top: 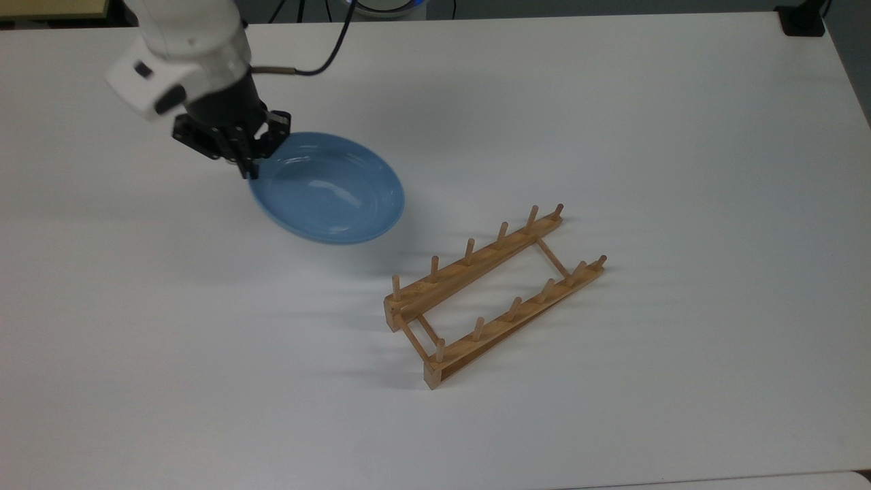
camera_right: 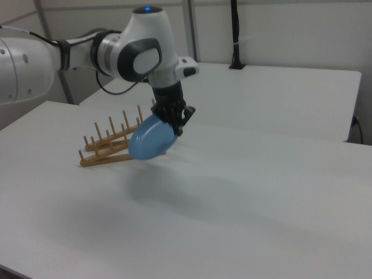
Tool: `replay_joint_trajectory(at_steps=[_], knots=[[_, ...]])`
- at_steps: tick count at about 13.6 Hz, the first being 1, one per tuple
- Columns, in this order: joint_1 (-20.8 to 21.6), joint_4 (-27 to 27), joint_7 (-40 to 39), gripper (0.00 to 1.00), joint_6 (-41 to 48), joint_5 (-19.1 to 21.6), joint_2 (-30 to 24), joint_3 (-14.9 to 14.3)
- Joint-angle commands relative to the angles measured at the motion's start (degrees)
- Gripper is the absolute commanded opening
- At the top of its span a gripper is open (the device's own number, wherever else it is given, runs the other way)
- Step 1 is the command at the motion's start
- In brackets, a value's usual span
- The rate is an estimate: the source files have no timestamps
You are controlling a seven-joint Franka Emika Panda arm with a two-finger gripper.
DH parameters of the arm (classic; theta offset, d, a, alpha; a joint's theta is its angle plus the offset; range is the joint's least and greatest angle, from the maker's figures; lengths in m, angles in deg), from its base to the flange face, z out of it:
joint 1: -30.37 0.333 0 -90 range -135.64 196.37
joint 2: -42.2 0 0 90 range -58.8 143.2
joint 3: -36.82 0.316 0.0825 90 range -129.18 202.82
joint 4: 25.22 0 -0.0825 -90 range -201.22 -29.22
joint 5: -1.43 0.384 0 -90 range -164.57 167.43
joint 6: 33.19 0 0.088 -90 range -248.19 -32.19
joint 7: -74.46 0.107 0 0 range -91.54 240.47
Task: Place plate in plate rack
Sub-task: 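Lift the plate by its rim, tilting it upright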
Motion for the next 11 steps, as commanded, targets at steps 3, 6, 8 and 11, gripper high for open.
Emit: replay_joint_trajectory(at_steps=[3,6,8,11], knots=[[1.97,5.71,13.26,0.0,-9.07,-3.58,-1.75,0.19],[5.48,8.09,20.99,0.0,-9.61,-12.8,-1.93,0.11],[8.2,8.19,25.66,0.0,-12.31,-19.39,-1.67,0.37],[12.51,8.45,36.97,0.0,-18.04,-33.86,0.61,0.28]])
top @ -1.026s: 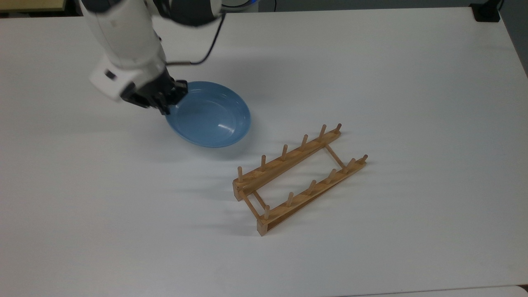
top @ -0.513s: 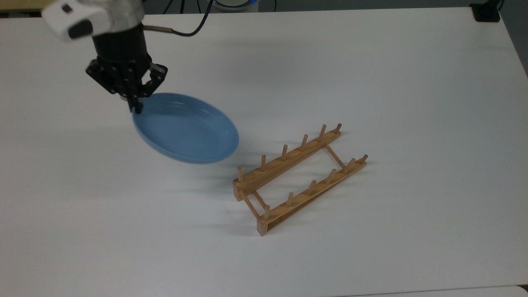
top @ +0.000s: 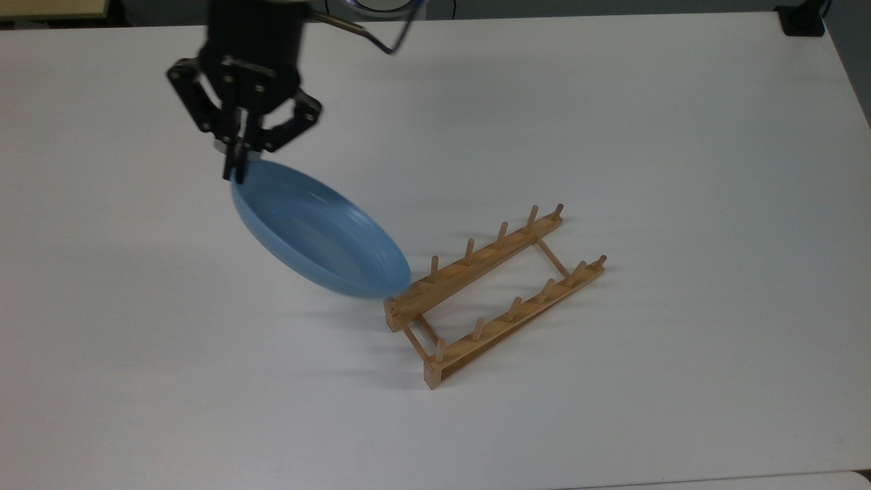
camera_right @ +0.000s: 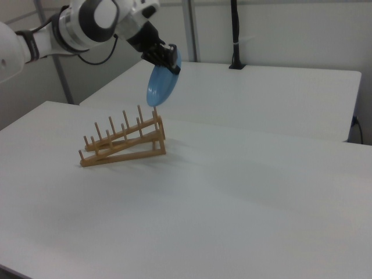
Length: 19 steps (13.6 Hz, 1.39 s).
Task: Place plate in plate rack
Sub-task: 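Carry the upright plate over the rack and lower it between pegs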
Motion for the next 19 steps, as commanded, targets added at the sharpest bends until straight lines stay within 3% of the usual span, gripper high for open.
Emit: replay_joint_trajectory(at_steps=[1,2,4,13,19], knots=[[4.76,0.01,15.04,0.0,-4.82,-18.35,1.96,-0.13],[5.9,0.01,18.92,0.0,-4.83,-24.07,2.05,0.05],[7.49,-0.08,23.07,0.0,-4.74,-29.73,2.39,0.31],[9.26,-3.67,23.35,0.0,-4.04,-33.08,5.03,4.97],[9.34,-5.26,23.44,0.0,-3.16,-33.09,5.56,6.73]])
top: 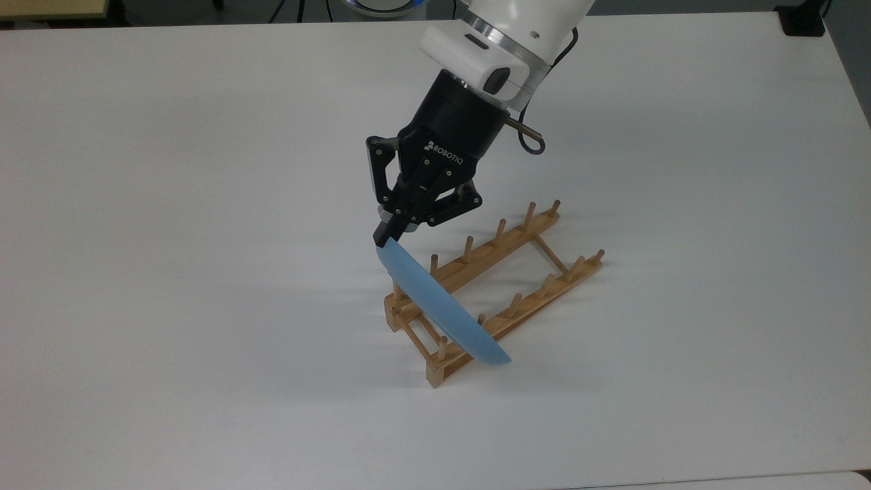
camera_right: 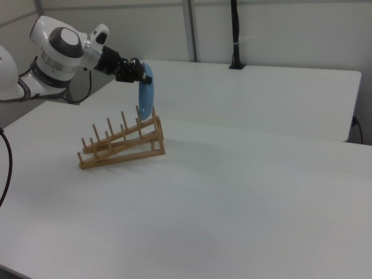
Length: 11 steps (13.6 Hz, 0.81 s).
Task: Place plate in plate rack
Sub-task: 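Carry the upright plate over the rack and lower it between pegs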
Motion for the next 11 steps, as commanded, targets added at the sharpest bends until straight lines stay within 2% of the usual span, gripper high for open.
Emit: replay_joint_trajectory(at_steps=[1,3,4,7,8,9,10,11], knots=[[0.2,-2.12,1.22,0.0,0.61,-1.34,-0.91,0.87],[0.11,-2.55,1.22,0.0,0.61,-1.34,-0.73,1.05],[0.02,-3.25,1.22,0.06,0.61,-1.34,-0.73,1.05],[-0.07,-4.05,1.22,0.45,0.61,-1.34,-0.73,1.13],[-0.07,-4.14,1.48,0.63,0.61,-1.34,-0.73,1.22],[-0.07,-4.14,2.71,0.87,0.61,-1.34,-0.73,1.22],[-0.07,-4.14,3.59,1.0,0.61,-1.34,-0.64,1.22],[-0.15,-4.14,4.29,1.0,0.52,-1.25,-0.64,1.31]])
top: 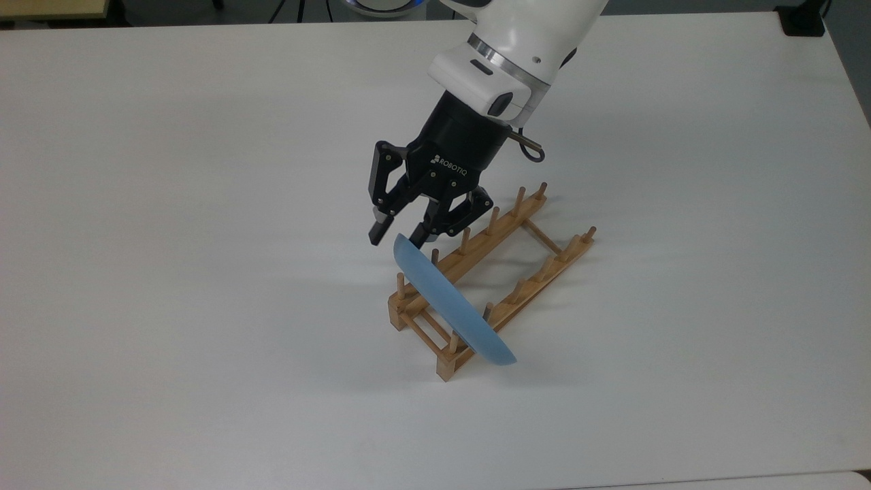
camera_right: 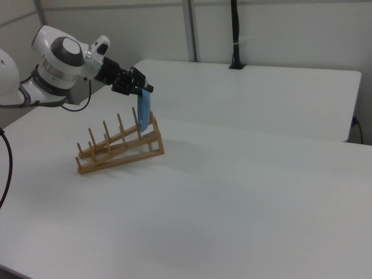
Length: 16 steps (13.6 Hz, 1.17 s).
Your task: Place plate in plate rack
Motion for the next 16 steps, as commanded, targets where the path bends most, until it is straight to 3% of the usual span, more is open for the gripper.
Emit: replay_joint_trajectory(at_steps=[1,4,7,8,11,12,13,16], knots=[[-0.16,-0.91,3.84,1.0,0.49,-0.73,-0.84,0.7],[-0.6,-0.82,8.13,1.0,0.4,1.46,-1.63,2.36],[-0.69,-1.0,7.19,1.0,0.84,14.97,-2.07,3.07],[-0.77,-1.0,4.05,1.0,3.62,23.19,-2.42,3.16],[-3.83,-0.82,-10.86,1.0,19.92,43.5,-5.82,3.07],[-5.42,-0.65,-14.32,1.0,24.78,47.23,-6.98,3.16],[-6.74,-0.65,-16.35,1.0,29.18,49.36,-8.47,3.07],[-11.39,-3.88,-17.25,1.0,37.49,49.29,-13.12,3.07]])
